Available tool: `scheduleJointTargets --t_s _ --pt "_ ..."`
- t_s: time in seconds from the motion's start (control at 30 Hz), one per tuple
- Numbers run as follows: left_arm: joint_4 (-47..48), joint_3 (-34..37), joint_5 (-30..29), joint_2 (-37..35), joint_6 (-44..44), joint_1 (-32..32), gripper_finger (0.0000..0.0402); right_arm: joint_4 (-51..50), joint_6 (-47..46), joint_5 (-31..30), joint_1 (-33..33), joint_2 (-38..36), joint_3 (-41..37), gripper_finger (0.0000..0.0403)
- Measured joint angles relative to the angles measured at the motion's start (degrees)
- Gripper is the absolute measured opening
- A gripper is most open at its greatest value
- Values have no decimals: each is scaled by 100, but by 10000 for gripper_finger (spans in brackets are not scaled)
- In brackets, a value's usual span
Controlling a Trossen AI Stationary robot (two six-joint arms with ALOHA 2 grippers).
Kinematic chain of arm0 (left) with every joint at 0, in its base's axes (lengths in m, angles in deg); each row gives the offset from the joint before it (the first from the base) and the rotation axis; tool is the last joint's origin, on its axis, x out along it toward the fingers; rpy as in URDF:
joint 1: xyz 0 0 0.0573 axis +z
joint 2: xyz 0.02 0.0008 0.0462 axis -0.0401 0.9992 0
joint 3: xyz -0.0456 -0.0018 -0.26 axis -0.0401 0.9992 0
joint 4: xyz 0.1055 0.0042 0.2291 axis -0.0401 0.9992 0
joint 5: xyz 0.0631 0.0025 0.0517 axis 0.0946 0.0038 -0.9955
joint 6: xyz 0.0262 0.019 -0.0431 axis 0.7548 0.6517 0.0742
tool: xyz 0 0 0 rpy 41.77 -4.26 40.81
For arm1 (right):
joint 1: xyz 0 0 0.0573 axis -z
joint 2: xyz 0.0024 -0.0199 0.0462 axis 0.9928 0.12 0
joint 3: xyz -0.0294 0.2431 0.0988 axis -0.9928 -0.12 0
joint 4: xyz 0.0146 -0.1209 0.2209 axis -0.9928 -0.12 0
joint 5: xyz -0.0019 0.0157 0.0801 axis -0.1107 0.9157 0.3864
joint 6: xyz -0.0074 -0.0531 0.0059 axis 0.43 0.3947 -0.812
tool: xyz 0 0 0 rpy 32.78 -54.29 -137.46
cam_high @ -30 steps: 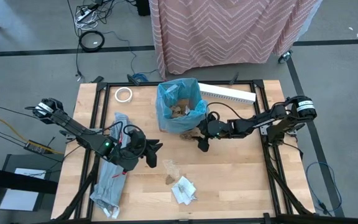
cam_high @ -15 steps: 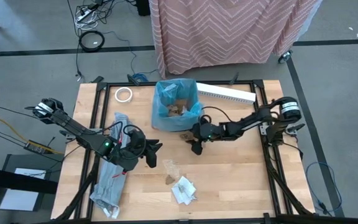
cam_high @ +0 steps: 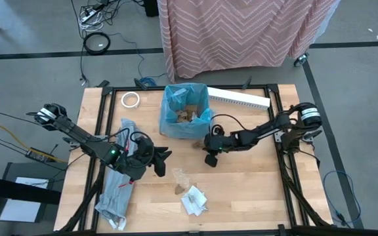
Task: Place trash/remove bag and relplace
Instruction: Put the brown napkin into the trash bin
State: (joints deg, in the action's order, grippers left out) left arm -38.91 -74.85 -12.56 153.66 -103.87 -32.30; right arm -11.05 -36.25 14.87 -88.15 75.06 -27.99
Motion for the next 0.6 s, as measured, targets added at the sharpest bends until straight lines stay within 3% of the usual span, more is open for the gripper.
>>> scheduleJointTargets --t_s 0.13,0.37,0.47,0.6 --pt "0 0 -2 0 -2 0 131 -89 -5 192 -249 -422 -4 9" --pt "-58 0 -3 0 -8 0 131 -122 -49 1272 -910 -1746 52 8" --pt "-72 0 -5 0 -8 0 131 -281 89 1211 -1016 -2493 350 8" --pt "-79 0 -6 0 -9 0 131 -340 852 483 -718 -3206 1042 8"
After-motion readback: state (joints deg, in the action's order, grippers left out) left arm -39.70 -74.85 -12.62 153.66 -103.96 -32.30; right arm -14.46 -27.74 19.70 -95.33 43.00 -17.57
